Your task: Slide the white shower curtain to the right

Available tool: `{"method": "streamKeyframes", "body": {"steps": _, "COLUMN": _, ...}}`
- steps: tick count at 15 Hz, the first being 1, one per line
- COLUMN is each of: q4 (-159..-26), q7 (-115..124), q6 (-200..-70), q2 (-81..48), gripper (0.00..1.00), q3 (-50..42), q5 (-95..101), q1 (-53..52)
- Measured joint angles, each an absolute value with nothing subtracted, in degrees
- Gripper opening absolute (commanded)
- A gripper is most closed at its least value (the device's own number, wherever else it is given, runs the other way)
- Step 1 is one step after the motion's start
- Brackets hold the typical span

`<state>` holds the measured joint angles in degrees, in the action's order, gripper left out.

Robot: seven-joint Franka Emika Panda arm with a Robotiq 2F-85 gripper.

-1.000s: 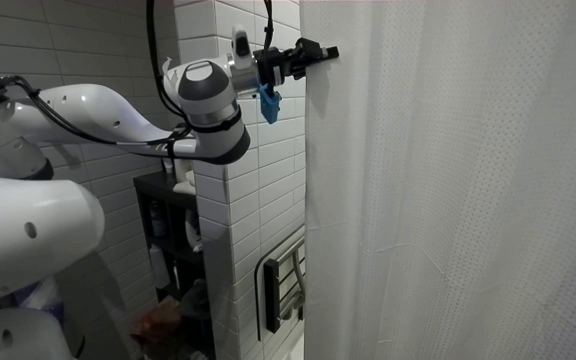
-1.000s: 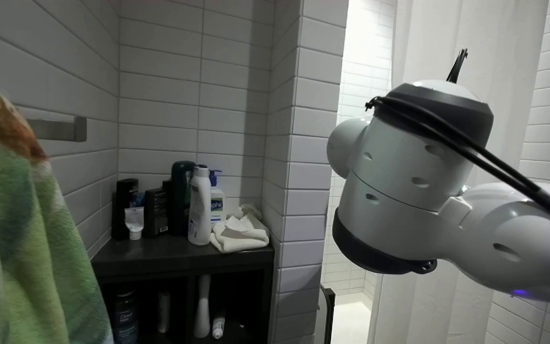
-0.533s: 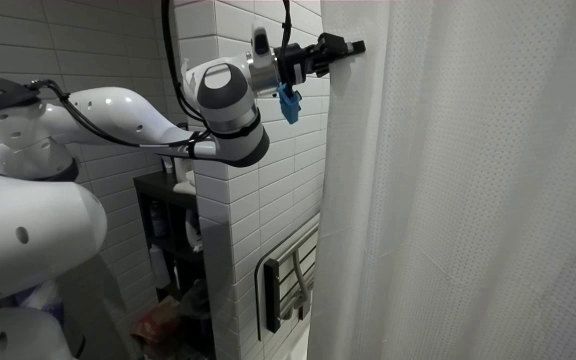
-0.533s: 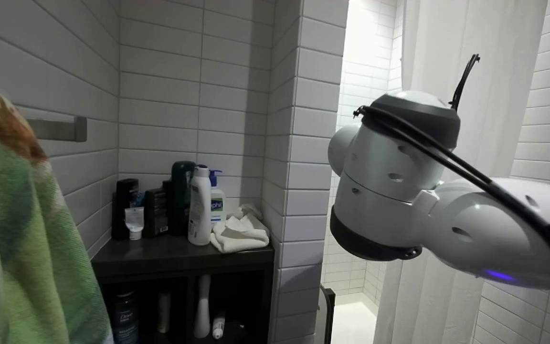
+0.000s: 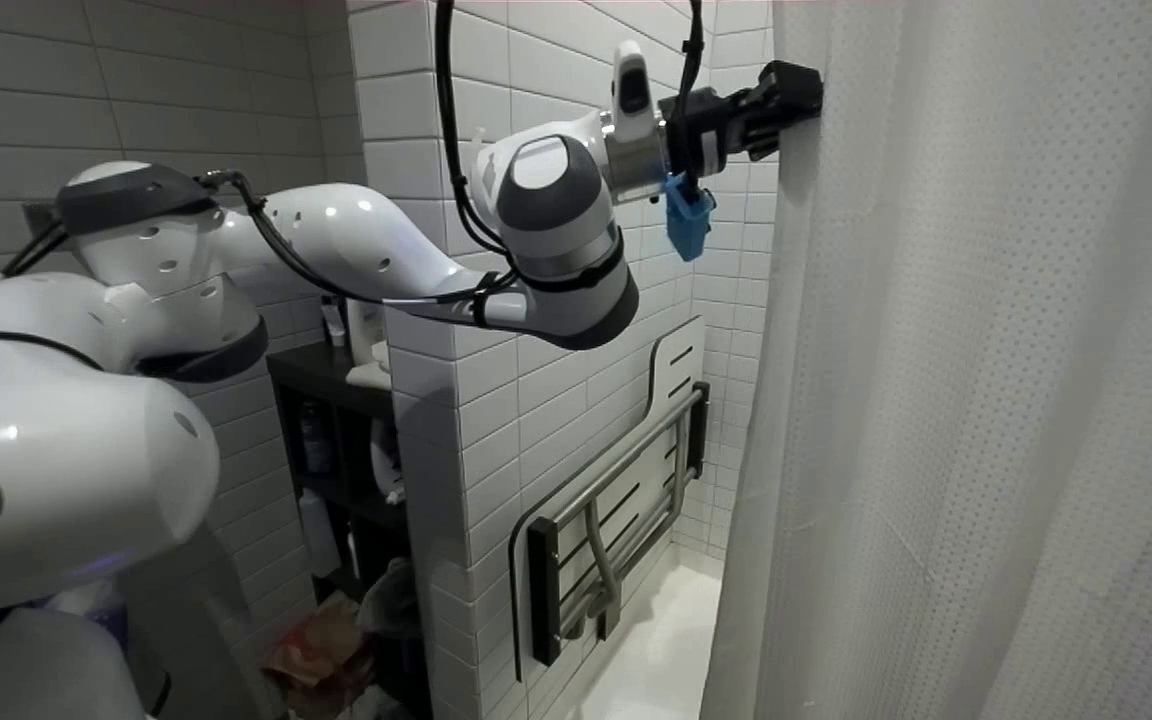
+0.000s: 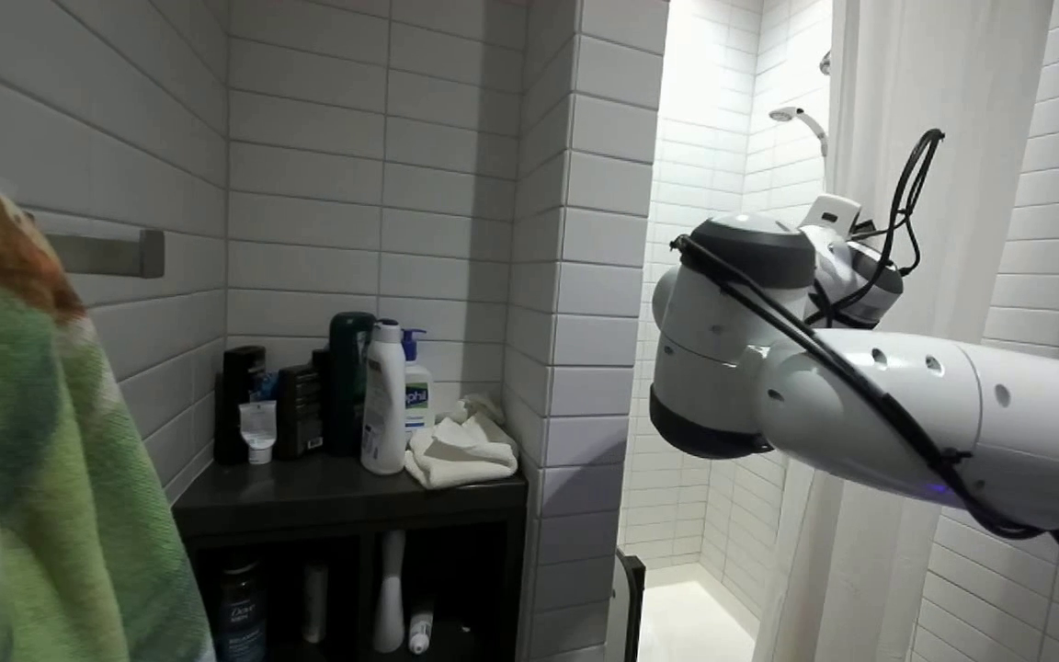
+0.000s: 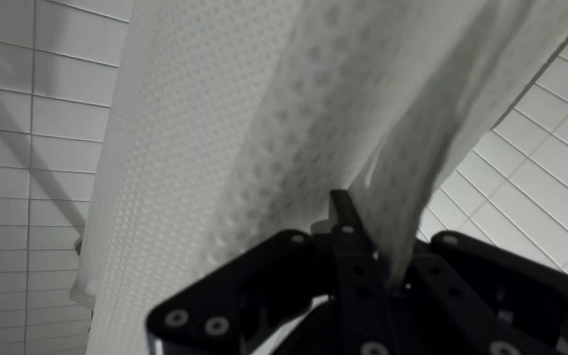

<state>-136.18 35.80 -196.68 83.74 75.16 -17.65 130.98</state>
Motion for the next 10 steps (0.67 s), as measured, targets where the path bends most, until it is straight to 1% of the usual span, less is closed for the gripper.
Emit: {"method": "streamKeyframes", "body": {"steps": 10, "q4": -127.88, "q7": 33.7, "q6": -196.49, "q2": 83.73, "gripper": 0.0, "q3": 76.27, "q5": -17.7, "q1": 149.27}}
